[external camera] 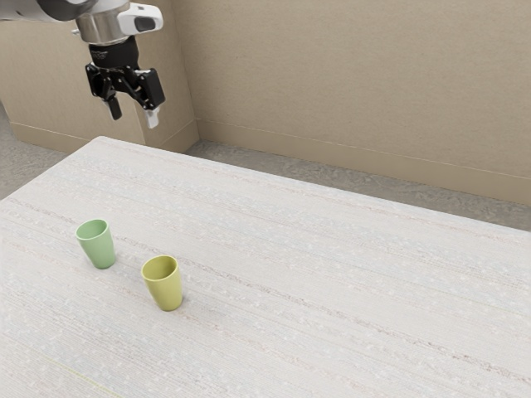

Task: Place the right cup onto the left cup

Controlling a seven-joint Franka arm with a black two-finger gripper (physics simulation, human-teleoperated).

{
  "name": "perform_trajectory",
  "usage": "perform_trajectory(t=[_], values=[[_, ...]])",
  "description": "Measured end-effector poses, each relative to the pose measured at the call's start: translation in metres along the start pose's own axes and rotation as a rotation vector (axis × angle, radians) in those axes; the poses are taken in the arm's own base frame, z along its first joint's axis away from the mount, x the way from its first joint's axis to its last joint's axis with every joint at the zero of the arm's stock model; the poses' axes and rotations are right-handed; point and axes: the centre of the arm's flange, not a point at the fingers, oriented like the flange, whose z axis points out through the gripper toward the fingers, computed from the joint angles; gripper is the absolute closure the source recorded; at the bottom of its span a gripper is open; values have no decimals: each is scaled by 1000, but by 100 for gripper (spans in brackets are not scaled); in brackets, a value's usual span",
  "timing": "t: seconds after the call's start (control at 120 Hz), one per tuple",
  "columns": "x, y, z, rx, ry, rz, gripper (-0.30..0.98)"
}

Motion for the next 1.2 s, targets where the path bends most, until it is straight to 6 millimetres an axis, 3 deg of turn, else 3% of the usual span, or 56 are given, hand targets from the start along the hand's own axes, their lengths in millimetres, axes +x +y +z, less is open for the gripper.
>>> perform_trajectory(t=[0.242, 0.333, 0.55, 0.833, 1.2], values=[[2, 8, 3, -1, -4, 19, 2], [4, 15, 13, -1, -20, 33, 2], [9, 26, 61, -2, -64, 63, 2], [14, 24, 122, -3, -92, 74, 2], [1, 37, 171, -6, -73, 108, 3]])
